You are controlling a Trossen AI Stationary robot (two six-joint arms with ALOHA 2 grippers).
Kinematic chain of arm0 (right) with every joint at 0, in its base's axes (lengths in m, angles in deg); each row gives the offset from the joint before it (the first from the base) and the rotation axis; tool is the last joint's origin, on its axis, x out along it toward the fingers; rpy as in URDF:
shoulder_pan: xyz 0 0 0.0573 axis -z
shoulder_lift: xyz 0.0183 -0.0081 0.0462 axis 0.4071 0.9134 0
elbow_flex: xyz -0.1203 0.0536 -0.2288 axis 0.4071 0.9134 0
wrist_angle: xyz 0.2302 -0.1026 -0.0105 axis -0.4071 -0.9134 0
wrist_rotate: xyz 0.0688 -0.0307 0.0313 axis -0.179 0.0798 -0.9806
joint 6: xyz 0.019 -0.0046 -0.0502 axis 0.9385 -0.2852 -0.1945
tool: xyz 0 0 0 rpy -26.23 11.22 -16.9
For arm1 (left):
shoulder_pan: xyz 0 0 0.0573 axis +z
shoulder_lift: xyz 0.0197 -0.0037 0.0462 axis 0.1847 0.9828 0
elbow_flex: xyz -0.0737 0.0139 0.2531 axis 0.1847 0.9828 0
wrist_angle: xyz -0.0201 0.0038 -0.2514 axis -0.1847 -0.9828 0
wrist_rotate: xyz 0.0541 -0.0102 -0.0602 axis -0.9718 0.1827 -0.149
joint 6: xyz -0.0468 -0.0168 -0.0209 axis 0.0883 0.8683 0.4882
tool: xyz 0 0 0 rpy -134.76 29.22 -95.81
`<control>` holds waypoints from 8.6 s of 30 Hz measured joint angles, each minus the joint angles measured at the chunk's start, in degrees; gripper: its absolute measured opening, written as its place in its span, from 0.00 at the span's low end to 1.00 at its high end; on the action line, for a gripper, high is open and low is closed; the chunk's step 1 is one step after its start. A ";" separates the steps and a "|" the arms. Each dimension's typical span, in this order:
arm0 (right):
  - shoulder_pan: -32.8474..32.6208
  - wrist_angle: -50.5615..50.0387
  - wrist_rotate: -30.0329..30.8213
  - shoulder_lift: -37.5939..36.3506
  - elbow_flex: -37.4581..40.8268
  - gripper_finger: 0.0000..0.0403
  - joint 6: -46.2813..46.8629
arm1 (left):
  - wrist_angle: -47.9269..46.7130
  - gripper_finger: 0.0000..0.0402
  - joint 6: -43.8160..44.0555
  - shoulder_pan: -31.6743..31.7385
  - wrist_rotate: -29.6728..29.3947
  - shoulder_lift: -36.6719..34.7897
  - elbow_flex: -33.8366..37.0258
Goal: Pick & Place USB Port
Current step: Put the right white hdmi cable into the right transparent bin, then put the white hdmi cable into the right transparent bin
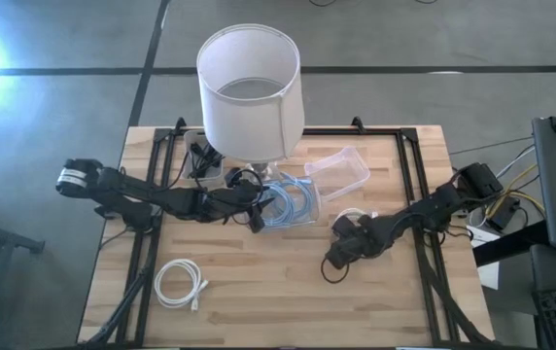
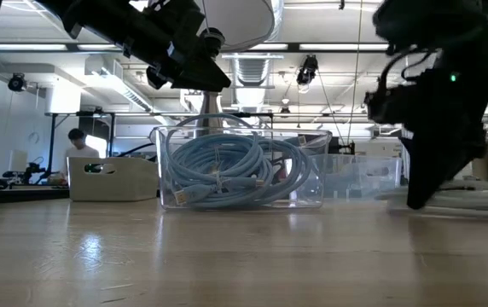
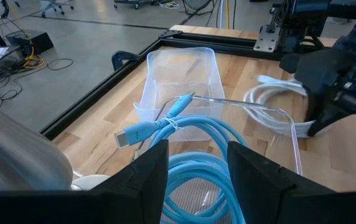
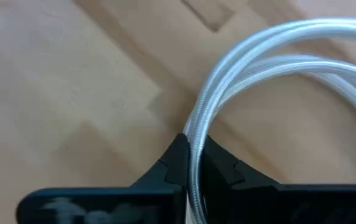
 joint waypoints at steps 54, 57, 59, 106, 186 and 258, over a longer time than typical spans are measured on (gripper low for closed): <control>18.30 1.84 43.94 1.40 -10.43 0.04 -32.14 | -2.02 0.42 3.89 0.00 0.00 0.00 0.02; 18.72 2.27 43.98 3.54 -11.53 0.04 -32.96 | -2.06 0.42 3.89 -0.01 0.00 0.00 0.02; 18.98 2.62 44.00 4.63 -12.12 0.04 -33.01 | -2.06 0.42 3.89 -0.01 0.00 0.00 0.02; 20.30 4.84 36.67 -0.12 -8.82 0.07 -12.30 | -3.35 0.42 2.95 -0.01 0.00 0.00 0.02; 2.64 7.93 27.46 -8.68 -12.96 0.30 -24.46 | -67.61 0.42 45.57 -39.99 29.68 -11.34 3.29; 2.63 30.15 5.62 -8.66 -12.64 0.33 -33.51 | -40.85 0.06 -0.41 -26.11 -27.15 7.85 -20.58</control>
